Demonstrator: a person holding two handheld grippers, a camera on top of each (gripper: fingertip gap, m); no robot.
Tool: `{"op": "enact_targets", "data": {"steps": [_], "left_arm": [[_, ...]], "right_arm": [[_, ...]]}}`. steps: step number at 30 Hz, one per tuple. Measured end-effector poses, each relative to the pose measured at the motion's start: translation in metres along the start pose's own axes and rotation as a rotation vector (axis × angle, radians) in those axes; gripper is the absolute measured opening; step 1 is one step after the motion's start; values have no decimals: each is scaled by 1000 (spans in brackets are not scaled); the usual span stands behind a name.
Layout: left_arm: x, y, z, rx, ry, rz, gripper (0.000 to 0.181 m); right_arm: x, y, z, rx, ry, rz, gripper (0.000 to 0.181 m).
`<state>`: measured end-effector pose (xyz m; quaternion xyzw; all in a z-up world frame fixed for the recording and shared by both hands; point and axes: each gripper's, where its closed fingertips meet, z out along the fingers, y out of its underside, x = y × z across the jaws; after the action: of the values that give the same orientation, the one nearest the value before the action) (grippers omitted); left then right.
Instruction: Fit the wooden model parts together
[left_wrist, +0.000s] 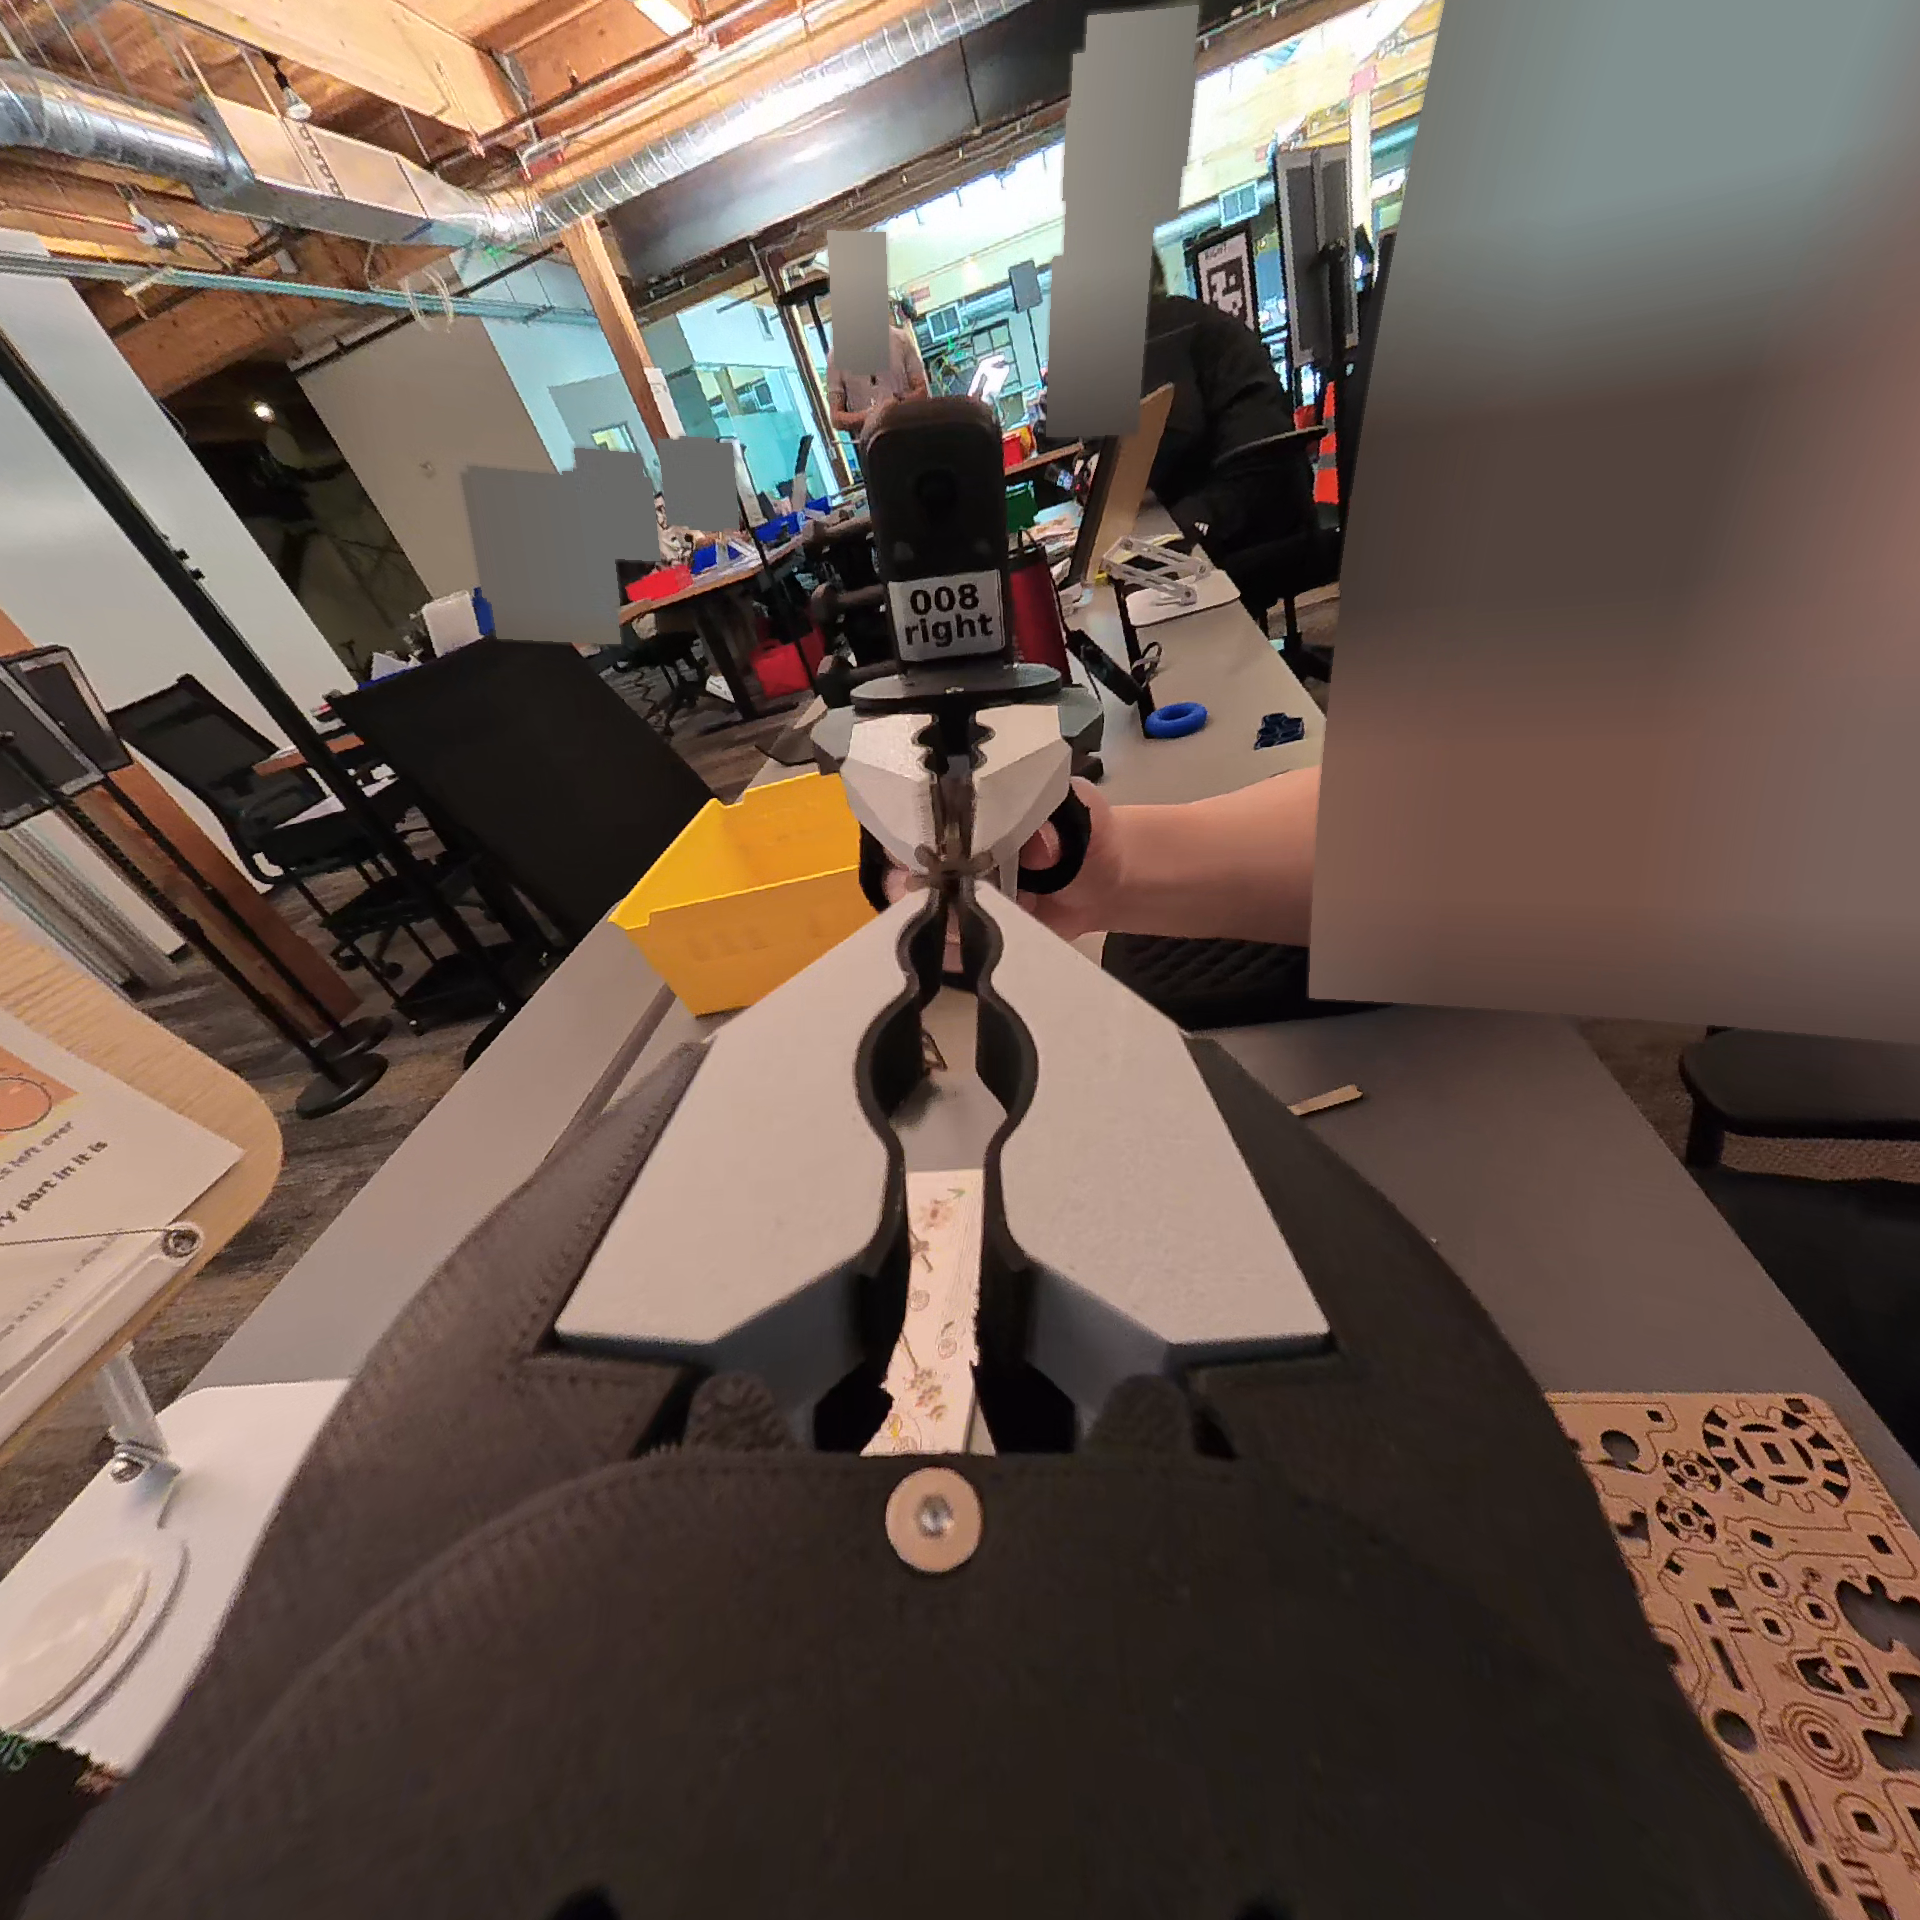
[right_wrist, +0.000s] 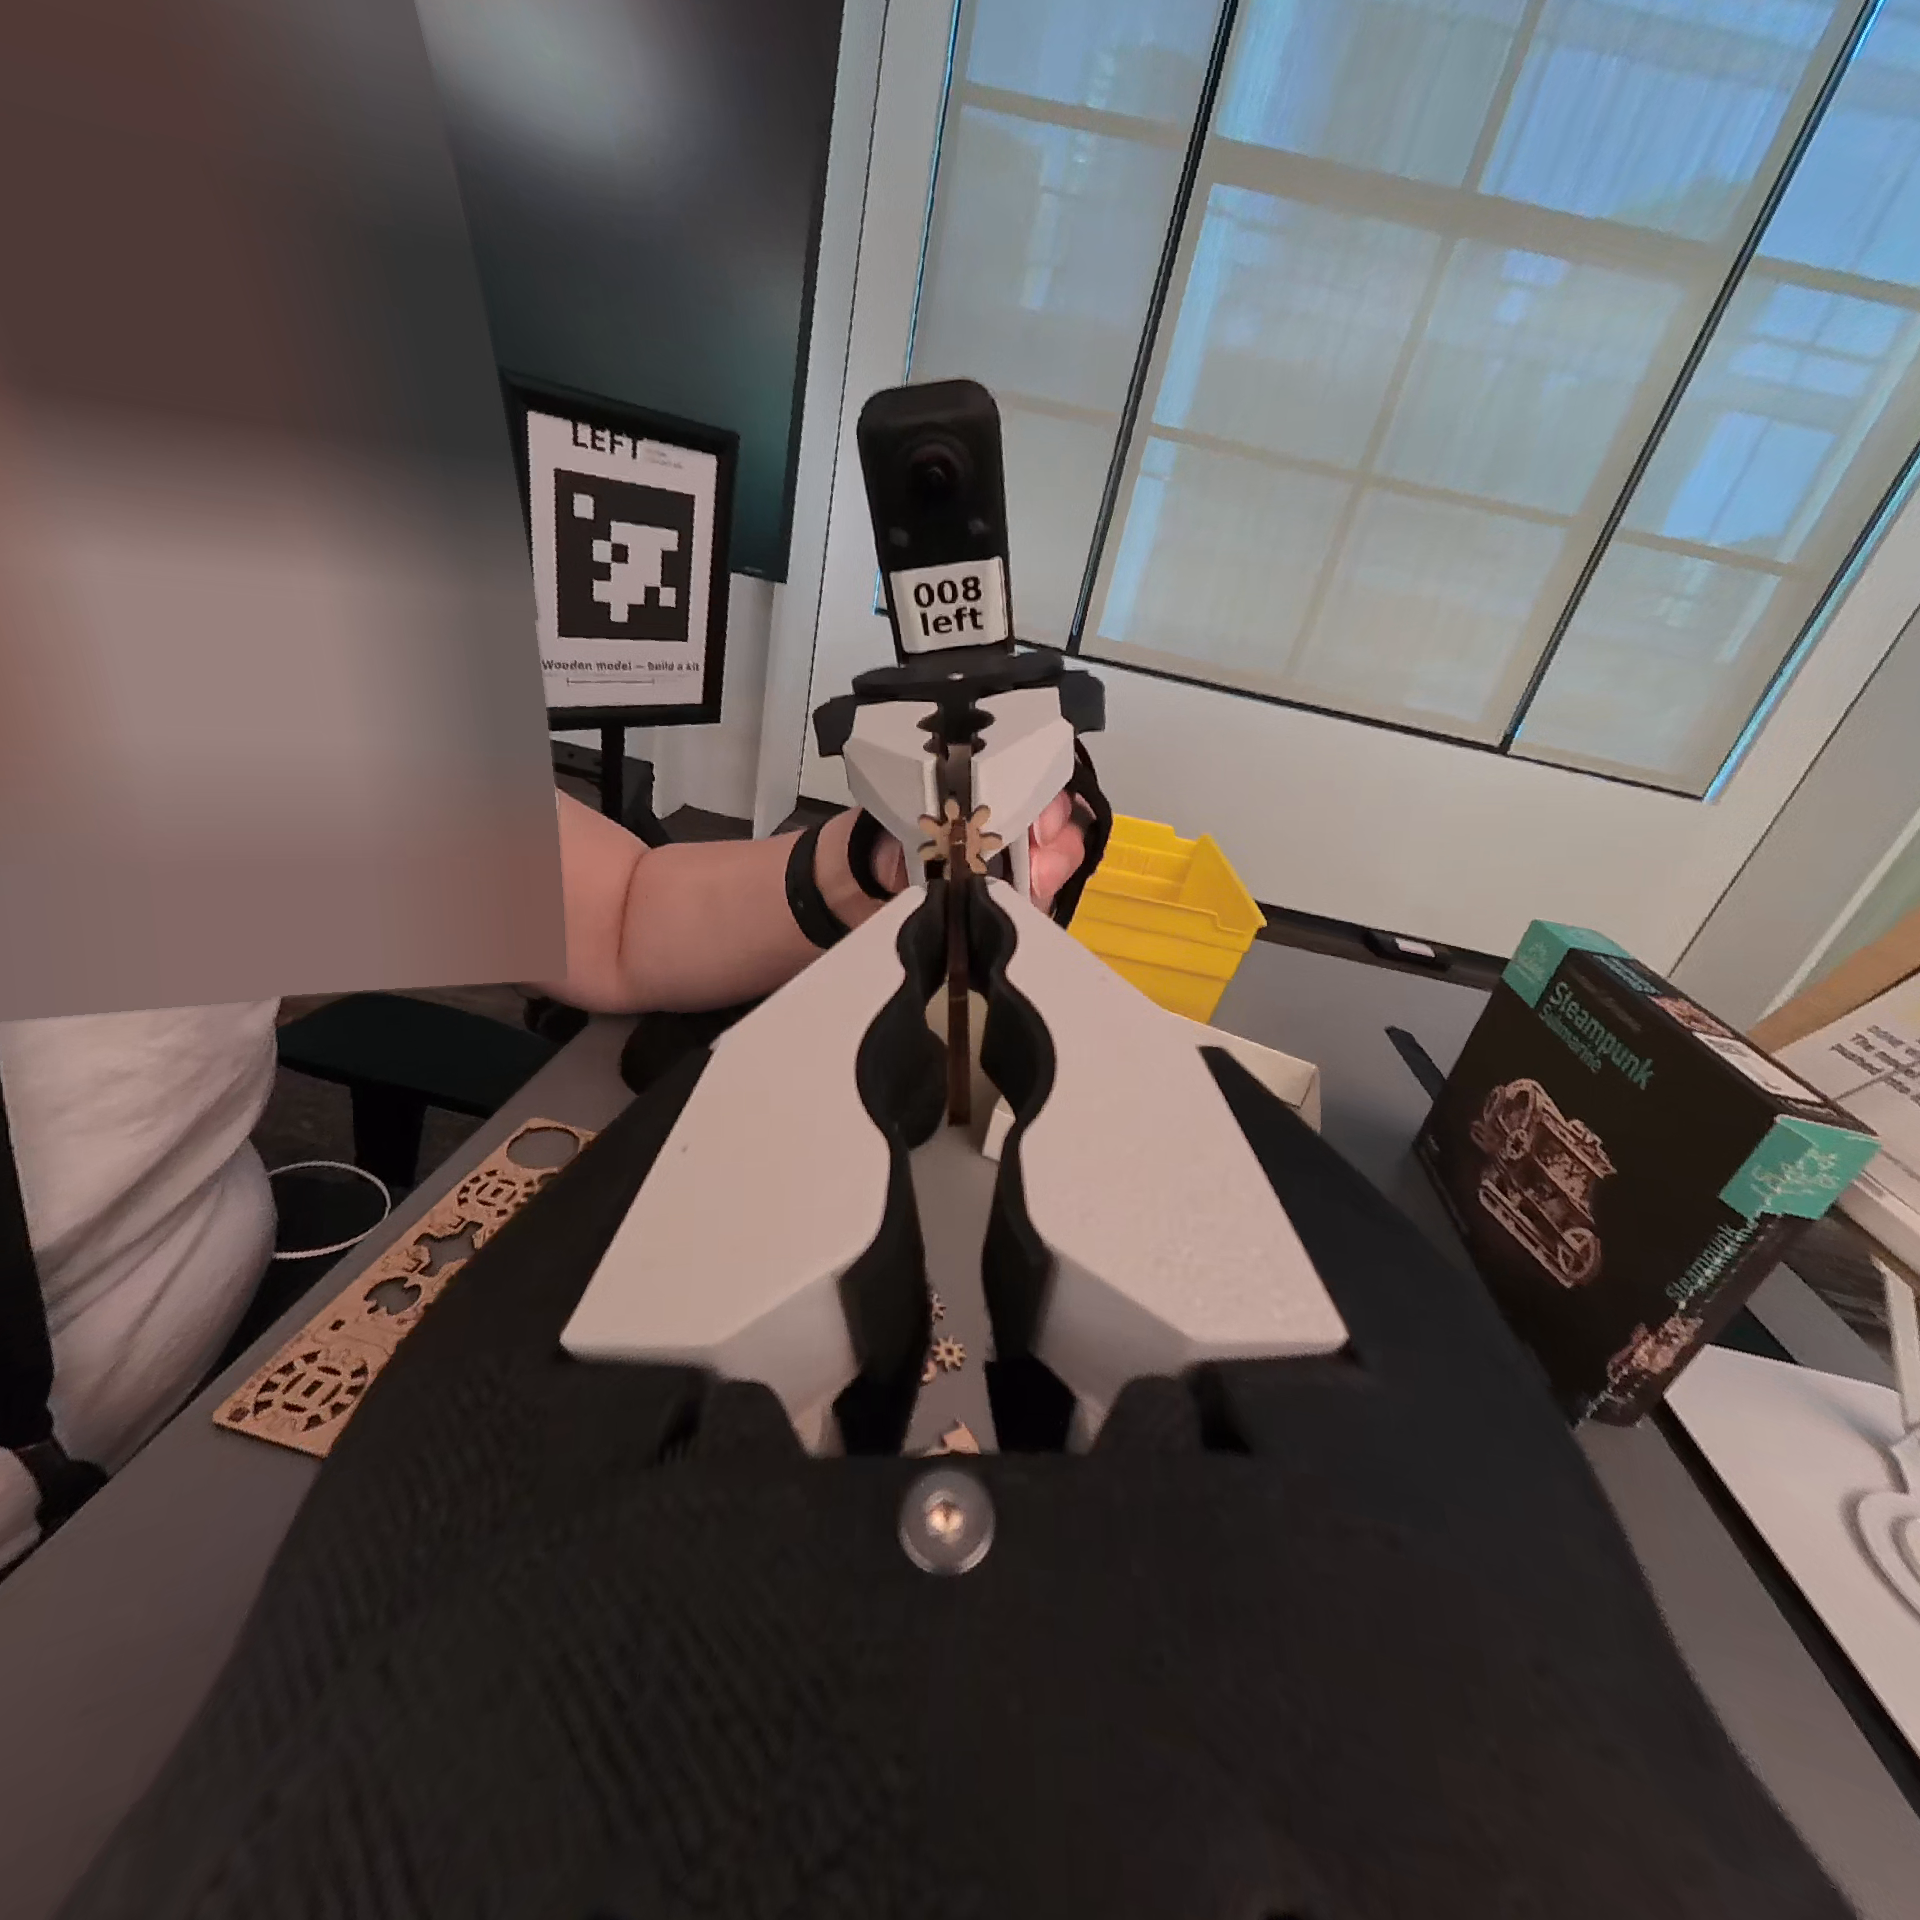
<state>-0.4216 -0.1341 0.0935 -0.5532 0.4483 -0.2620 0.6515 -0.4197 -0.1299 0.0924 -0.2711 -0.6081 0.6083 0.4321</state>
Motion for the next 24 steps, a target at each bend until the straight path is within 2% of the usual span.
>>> {"op": "enact_targets", "data": {"steps": [11,14,24], "left_arm": [[-3,4,-1,-30,6,-10,0],[-7,6,0,-49,-19,-17,10],[-3,8,0,-46,4,8,5]], "right_arm": [[3,6,1,-42,0,7,2],[3,5,-1,-79,-2,-7,2],[4,8,-2,-139,24,-40,2]]}}
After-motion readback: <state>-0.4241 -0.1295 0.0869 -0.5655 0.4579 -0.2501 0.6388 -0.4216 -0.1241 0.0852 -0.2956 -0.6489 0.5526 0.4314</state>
